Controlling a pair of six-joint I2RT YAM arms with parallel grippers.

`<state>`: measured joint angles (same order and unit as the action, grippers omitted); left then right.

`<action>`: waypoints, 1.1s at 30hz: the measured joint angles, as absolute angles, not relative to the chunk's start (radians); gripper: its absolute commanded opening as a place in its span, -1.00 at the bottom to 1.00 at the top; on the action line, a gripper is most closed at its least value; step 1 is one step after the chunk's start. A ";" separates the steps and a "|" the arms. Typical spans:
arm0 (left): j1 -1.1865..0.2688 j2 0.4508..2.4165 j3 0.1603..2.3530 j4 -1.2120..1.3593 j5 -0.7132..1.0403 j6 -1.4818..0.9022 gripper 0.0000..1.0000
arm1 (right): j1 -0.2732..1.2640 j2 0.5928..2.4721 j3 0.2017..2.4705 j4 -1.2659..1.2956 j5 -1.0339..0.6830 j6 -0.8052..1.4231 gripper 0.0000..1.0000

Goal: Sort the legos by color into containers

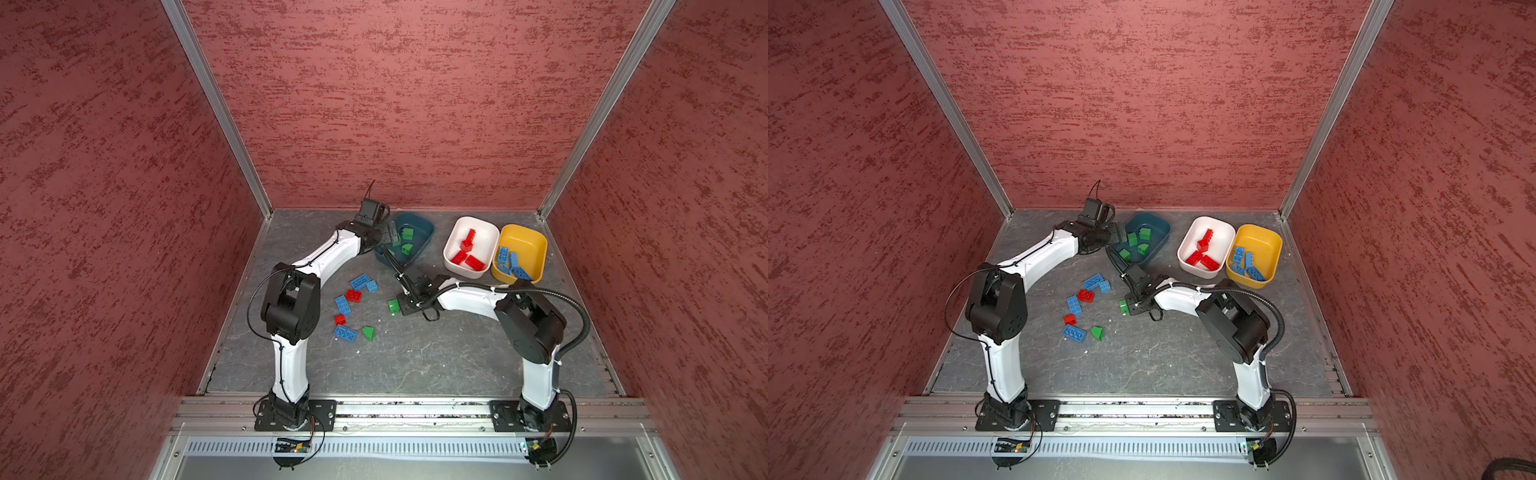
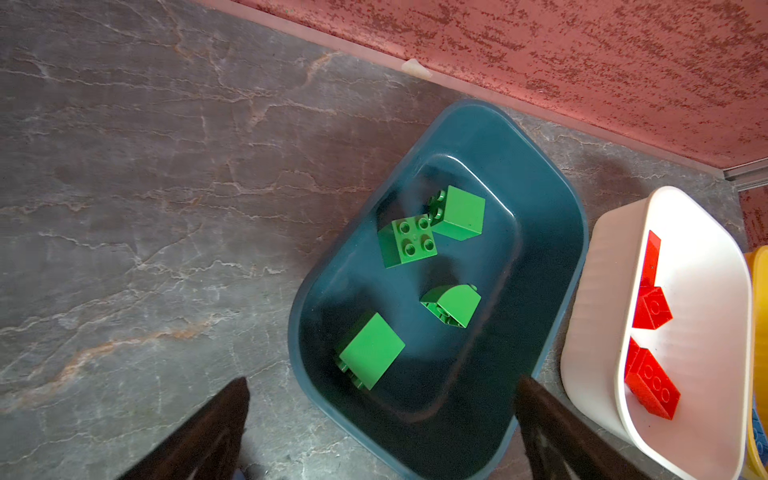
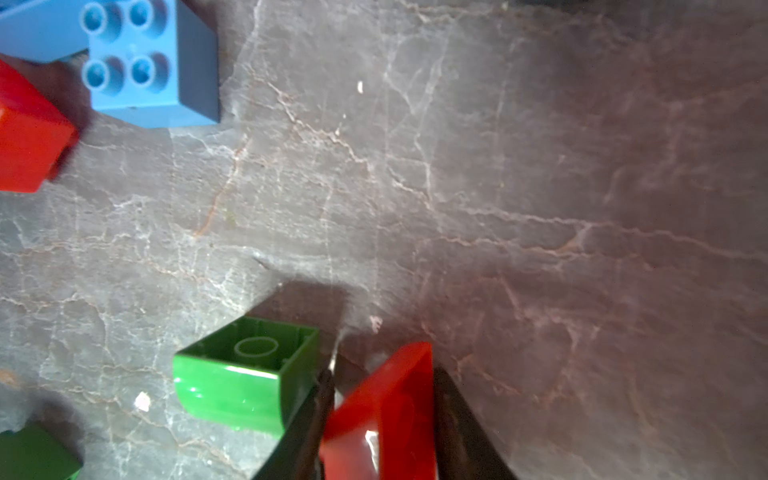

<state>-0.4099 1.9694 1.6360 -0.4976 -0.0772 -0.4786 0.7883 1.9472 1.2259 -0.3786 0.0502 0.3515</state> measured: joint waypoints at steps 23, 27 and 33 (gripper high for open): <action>-0.488 1.766 1.326 -0.497 -0.191 -0.589 0.99 | 0.446 1.657 1.020 -0.185 -0.098 0.328 -1.00; -0.524 1.766 1.325 -0.500 -0.197 -0.609 0.99 | 0.351 1.657 1.036 -0.157 -0.107 0.348 -1.00; -0.578 1.766 1.322 -0.525 -0.211 -0.630 0.99 | 0.226 1.692 1.142 -0.155 -0.079 0.333 -1.00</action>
